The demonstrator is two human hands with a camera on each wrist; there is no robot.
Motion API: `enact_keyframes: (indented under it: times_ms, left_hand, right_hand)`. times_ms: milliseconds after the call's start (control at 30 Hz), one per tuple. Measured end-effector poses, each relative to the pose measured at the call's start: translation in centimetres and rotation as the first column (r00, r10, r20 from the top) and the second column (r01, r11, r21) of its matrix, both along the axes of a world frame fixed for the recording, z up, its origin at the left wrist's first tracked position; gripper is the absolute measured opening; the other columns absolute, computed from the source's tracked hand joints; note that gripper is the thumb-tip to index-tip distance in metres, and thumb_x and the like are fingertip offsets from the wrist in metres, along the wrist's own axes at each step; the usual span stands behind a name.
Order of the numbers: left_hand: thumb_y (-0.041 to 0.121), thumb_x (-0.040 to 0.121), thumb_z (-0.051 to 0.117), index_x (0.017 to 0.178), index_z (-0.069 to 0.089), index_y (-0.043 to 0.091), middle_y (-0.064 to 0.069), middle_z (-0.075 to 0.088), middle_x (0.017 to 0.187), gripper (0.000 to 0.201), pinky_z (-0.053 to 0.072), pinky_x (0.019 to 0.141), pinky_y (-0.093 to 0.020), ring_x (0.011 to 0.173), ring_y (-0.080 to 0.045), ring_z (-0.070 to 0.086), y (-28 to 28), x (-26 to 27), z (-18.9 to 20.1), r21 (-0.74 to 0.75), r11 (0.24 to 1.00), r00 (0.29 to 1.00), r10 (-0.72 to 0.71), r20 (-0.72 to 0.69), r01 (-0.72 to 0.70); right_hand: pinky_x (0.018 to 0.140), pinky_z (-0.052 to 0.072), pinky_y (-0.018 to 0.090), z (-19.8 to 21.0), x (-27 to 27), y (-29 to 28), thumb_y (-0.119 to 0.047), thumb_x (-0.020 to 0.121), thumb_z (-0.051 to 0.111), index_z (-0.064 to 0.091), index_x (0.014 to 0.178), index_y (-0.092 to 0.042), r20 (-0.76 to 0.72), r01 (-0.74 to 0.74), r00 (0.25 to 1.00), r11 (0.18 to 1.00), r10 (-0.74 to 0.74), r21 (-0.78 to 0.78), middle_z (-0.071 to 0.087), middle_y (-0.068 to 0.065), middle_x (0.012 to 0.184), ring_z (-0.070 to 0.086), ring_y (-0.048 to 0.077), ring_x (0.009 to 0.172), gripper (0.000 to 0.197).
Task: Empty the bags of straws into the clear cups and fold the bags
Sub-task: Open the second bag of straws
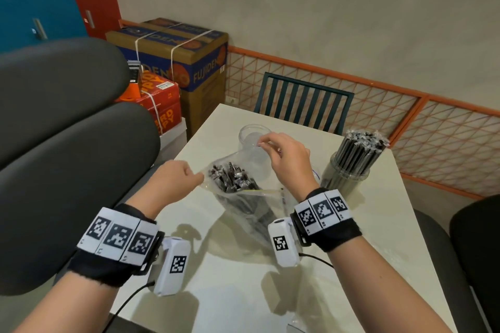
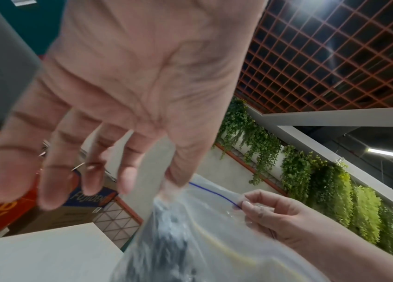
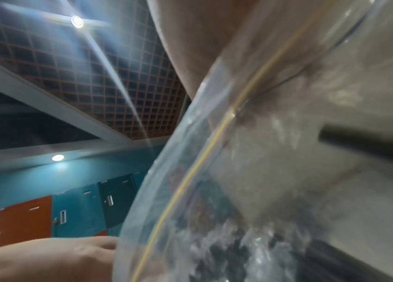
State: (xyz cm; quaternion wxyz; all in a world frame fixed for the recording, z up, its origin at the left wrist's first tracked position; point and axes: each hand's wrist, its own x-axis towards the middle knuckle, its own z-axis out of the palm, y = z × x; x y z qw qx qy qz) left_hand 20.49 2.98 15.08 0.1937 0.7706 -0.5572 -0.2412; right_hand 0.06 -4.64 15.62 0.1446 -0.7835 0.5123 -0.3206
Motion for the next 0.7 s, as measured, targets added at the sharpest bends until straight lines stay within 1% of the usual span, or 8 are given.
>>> enact_keyframes:
  times_ms: [100, 267, 333, 400, 467, 567, 633, 700]
  left_hand:
    - [0.038, 0.09, 0.055, 0.125, 0.042, 0.025, 0.001, 0.044, 0.113, 0.039, 0.052, 0.056, -0.027, 0.096, -0.018, 0.053, 0.6, -0.3, 0.5, 0.028, 0.995, 0.977, -0.087, -0.197, 0.094]
    - [0.022, 0.097, 0.044, 0.097, 0.062, -0.002, -0.011, 0.064, 0.098, 0.03, 0.055, 0.045, -0.023, 0.079, -0.018, 0.061, -0.1, -1.2, 1.1, -0.093, 0.99, 0.861, 0.042, -0.508, -0.103]
    - [0.019, 0.098, 0.042, 0.088, 0.06, -0.004, -0.013, 0.067, 0.089, 0.031, 0.057, 0.047, -0.025, 0.073, -0.023, 0.062, -0.4, -1.0, 0.7, -0.047, 0.979, 0.761, 0.123, -0.637, -0.197]
    - [0.015, 0.1, 0.036, 0.077, 0.054, 0.003, -0.008, 0.066, 0.07, 0.032, 0.058, 0.058, -0.032, 0.067, -0.023, 0.066, -0.5, -0.9, 0.5, 0.032, 0.967, 0.585, 0.179, -0.791, -0.253]
    - [0.011, 0.1, 0.03, 0.071, 0.048, 0.008, -0.001, 0.059, 0.049, 0.034, 0.056, 0.069, -0.039, 0.051, -0.016, 0.066, -0.8, -0.7, 0.1, 0.111, 0.952, 0.416, 0.228, -0.88, -0.287]
    - [0.015, 0.096, 0.04, 0.091, 0.059, 0.006, -0.005, 0.056, 0.064, 0.022, 0.059, 0.056, -0.041, 0.059, -0.018, 0.061, -0.7, -0.9, 0.0, 0.238, 0.943, 0.158, 0.278, -0.948, -0.232]
    - [0.03, 0.088, 0.052, 0.113, 0.06, 0.008, -0.012, 0.055, 0.093, 0.034, 0.059, 0.061, -0.041, 0.084, -0.026, 0.057, -0.9, -1.1, -0.3, 0.3, 0.942, 0.202, 0.326, -0.924, -0.148]
    - [0.043, 0.085, 0.057, 0.104, 0.061, 0.014, -0.011, 0.06, 0.09, 0.035, 0.056, 0.07, -0.039, 0.08, -0.026, 0.059, -0.8, -1.8, -0.3, 0.316, 0.944, 0.378, 0.329, -0.865, -0.1]
  right_hand:
    - [0.089, 0.041, 0.044, -0.1, 0.7, 0.4, -0.028, 0.094, 0.053, 0.068, 0.096, -0.027, -0.012, -0.119, 0.993, 0.992, 0.12, 0.046, 0.069, -0.009, 0.101, 0.06, 0.015, 0.095, 0.015]
    - [0.077, 0.044, 0.036, 0.8, 1.3, 1.8, -0.035, 0.091, 0.057, 0.067, 0.099, -0.022, -0.03, -0.304, 0.949, 0.937, 0.313, 0.17, 0.062, -0.007, 0.079, 0.051, 0.008, 0.072, 0.018]
    - [0.086, 0.04, 0.04, 1.3, 0.4, 2.1, -0.039, 0.092, 0.054, 0.062, 0.108, -0.025, -0.174, -0.197, 0.959, 0.967, 0.225, 0.165, 0.059, -0.008, 0.09, 0.052, 0.013, 0.088, 0.022]
    - [0.092, 0.033, 0.045, 1.4, -0.8, 2.3, -0.037, 0.096, 0.047, 0.056, 0.115, -0.027, -0.383, -0.033, 0.92, 0.991, 0.079, 0.127, 0.056, -0.002, 0.111, 0.047, 0.021, 0.108, 0.024]
    - [0.092, 0.034, 0.046, 1.2, -2.0, 2.4, -0.032, 0.098, 0.042, 0.056, 0.115, -0.023, -0.416, 0.103, 0.909, 0.982, -0.028, 0.16, 0.049, 0.003, 0.118, 0.043, 0.026, 0.113, 0.024]
    - [0.083, 0.042, 0.036, 0.7, -2.8, 2.4, -0.026, 0.099, 0.039, 0.057, 0.109, -0.016, -0.165, 0.137, 0.983, 0.929, -0.085, 0.343, 0.046, 0.008, 0.115, 0.048, 0.026, 0.099, 0.023]
    - [0.071, 0.051, 0.039, 0.4, -2.6, 2.5, -0.021, 0.1, 0.037, 0.056, 0.094, -0.012, 0.195, 0.019, 0.968, 0.817, -0.16, 0.577, 0.051, 0.009, 0.102, 0.049, 0.021, 0.077, 0.021]
    - [0.069, 0.056, 0.045, -0.1, -2.2, 2.3, -0.02, 0.1, 0.036, 0.049, 0.08, -0.012, 0.472, -0.183, 0.819, 0.631, -0.326, 0.754, 0.051, 0.007, 0.082, 0.049, 0.018, 0.062, 0.025]
